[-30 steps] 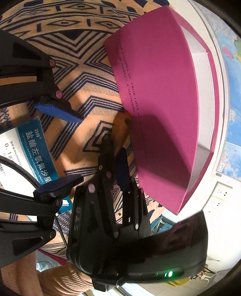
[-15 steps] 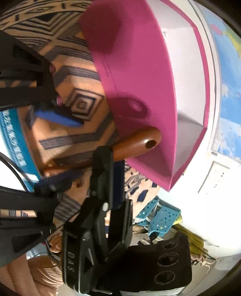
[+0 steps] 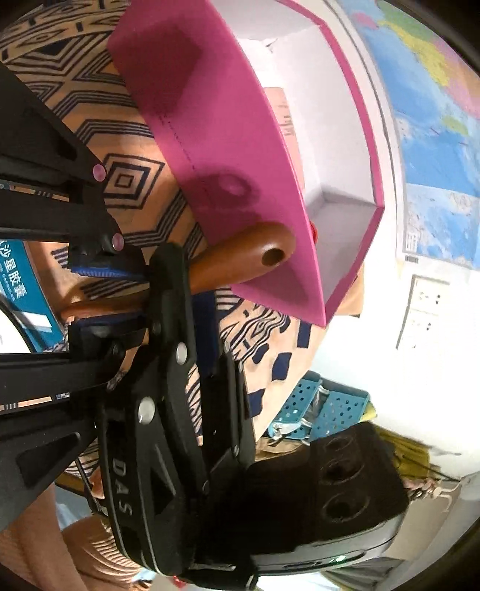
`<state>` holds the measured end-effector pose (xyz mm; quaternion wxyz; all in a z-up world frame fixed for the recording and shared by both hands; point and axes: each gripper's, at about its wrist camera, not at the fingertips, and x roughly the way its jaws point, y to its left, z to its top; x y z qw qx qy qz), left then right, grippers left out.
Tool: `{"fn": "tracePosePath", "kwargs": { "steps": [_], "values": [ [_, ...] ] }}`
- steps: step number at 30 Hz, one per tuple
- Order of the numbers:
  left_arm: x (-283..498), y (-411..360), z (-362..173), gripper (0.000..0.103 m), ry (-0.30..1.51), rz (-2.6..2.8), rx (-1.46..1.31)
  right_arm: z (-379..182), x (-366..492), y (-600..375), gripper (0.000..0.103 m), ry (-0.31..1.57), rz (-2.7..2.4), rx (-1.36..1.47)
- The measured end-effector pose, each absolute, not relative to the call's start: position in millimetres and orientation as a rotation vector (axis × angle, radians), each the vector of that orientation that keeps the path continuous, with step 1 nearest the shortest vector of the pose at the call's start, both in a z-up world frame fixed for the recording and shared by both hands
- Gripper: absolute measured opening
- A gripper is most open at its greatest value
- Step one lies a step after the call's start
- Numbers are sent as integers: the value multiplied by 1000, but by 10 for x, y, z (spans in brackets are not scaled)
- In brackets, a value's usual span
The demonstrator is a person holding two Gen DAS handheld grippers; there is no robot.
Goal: Organize rigid objects
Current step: 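Carry the brown comb over the magenta box with the right tool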
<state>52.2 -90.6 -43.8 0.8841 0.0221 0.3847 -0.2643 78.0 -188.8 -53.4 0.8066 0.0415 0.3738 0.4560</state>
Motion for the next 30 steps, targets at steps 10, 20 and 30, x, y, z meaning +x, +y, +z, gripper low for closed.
{"fn": "tracePosePath", "kwargs": {
  "steps": [10,20,30],
  "values": [
    [511,-895,-176,15,762,-566,37,-269,701,-1962,20,736,950,64],
    [576,-831,314,15,660,-567,29,267,719,-1938,20,607,951,22],
    [757,-796,597,15,602,-532,29,570,890,-1870,20,546,961,33]
  ]
}}
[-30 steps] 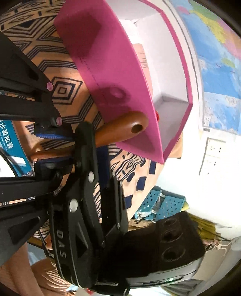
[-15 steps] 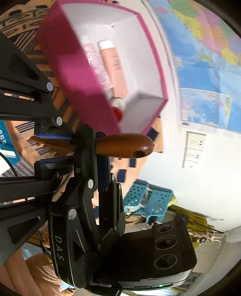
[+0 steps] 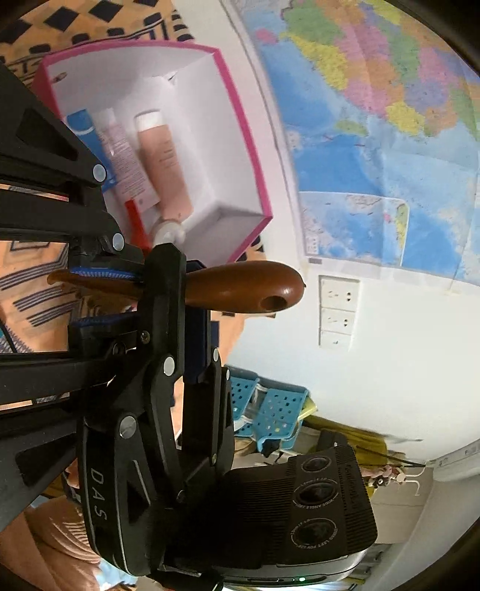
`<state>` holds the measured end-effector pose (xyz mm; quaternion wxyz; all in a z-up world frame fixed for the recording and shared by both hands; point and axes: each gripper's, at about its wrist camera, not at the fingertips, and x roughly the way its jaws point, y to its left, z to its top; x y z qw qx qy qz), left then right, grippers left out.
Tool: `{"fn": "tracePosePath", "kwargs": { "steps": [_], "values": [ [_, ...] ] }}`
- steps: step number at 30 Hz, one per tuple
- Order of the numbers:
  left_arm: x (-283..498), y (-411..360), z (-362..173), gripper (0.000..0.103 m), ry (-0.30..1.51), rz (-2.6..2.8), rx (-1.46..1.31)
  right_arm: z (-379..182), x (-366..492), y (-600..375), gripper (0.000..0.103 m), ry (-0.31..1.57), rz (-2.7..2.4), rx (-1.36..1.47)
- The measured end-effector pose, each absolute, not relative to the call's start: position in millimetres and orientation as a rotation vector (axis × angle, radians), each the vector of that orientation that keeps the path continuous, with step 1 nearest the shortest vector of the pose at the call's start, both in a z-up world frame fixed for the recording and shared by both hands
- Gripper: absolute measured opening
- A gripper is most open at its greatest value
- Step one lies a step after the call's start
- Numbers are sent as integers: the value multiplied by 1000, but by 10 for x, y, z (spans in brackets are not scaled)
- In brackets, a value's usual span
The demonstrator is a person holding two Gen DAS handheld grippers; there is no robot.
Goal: Organize rigid objects
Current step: 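Carry the brown comb over the magenta box with the right tool, then lower the comb into the magenta box and open the right tool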
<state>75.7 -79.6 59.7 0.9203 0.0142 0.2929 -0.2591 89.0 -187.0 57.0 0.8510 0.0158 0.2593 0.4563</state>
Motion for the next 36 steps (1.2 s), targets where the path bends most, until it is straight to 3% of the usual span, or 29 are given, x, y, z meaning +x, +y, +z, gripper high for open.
{"fn": "tracePosePath", "kwargs": {
  "steps": [18,36],
  "values": [
    [1277,-668,721,15,605,-454,10,681,1424,-1773,20,563,919,78],
    [1802,-611,359,15,741,-396,-43,326,1884,-1664,17,689,888,126]
  ]
}}
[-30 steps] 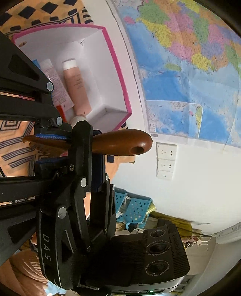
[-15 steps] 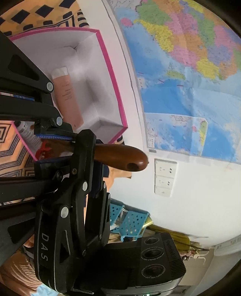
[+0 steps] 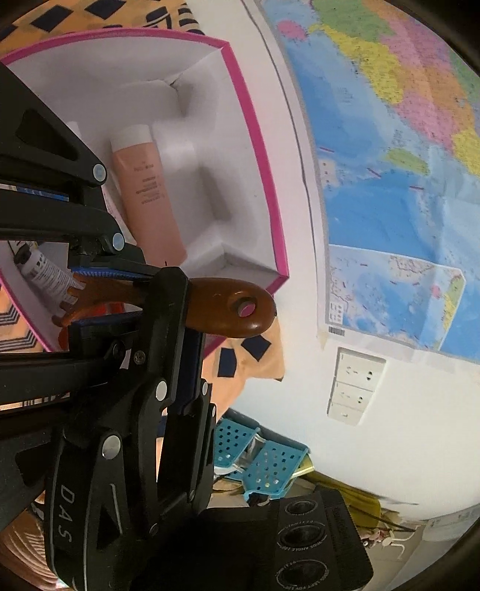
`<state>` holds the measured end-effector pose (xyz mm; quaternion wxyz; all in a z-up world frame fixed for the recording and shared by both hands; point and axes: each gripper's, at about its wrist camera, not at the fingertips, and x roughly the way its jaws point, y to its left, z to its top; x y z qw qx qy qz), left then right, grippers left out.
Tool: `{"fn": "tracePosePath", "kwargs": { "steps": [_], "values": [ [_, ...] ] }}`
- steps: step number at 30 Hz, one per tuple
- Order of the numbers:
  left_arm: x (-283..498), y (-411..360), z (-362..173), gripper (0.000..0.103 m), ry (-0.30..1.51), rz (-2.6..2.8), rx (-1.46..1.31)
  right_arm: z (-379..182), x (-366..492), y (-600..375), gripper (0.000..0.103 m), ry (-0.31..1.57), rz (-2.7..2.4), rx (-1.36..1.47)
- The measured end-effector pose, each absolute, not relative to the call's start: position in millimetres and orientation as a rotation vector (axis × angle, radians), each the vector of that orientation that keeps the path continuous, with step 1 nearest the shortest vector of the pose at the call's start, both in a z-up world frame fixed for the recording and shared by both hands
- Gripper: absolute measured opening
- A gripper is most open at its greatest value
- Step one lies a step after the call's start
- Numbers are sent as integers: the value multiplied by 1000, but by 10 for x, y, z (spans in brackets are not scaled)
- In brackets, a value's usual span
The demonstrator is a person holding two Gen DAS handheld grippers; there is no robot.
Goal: Organize rigid objects
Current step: 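Lower the comb into the magenta box and open the right tool, then move the right tool down to the white-and-teal medicine box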
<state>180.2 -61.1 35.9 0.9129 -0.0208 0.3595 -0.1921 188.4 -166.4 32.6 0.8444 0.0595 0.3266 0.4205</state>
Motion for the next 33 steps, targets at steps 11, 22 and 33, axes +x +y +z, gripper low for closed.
{"fn": "tracePosePath", "kwargs": {
  "steps": [11,22,33],
  "values": [
    [2082,-632,155,22,826,-329,-50,93,2139,-1656,20,760,796,146],
    [1958,-524,197,38,790,-297,-51,-4,2152,-1842,22,786,757,212],
    [1335,-351,406,54,655,-291,-12,204,1586,-2069,33,675,857,214]
  ]
}}
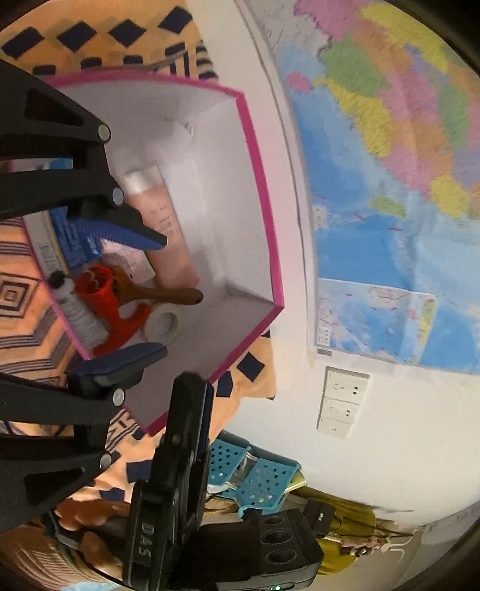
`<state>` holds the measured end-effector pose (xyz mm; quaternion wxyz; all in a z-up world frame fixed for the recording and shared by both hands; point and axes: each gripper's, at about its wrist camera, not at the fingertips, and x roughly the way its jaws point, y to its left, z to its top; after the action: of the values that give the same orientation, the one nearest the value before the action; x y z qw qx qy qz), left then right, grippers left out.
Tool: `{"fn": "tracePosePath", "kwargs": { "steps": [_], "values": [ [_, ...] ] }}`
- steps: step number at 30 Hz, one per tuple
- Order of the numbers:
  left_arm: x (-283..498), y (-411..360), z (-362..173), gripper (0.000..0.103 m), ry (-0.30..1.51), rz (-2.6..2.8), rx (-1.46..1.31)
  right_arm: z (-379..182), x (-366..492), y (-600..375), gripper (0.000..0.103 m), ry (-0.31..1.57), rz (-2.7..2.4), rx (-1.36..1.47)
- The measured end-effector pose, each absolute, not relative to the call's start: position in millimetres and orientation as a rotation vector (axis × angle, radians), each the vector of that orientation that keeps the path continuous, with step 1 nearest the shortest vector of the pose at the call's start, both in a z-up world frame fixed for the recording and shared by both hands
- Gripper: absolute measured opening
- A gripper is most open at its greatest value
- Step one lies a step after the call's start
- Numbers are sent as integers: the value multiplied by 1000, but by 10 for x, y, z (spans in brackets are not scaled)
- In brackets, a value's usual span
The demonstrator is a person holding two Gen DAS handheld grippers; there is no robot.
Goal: Organize rigid objects
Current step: 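Move the right tool down to the white-and-teal medicine box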
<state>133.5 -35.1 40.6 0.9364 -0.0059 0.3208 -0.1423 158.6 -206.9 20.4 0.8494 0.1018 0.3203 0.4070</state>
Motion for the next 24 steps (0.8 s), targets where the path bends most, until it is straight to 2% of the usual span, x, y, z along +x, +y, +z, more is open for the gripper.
{"fn": "tracePosePath", "kwargs": {
  "steps": [13,24],
  "values": [
    [574,-198,271,56,652,-291,35,126,871,-2213,35,672,970,225],
    [254,-41,-401,57,829,-283,-49,-533,468,-2219,37,883,979,251]
  ]
}}
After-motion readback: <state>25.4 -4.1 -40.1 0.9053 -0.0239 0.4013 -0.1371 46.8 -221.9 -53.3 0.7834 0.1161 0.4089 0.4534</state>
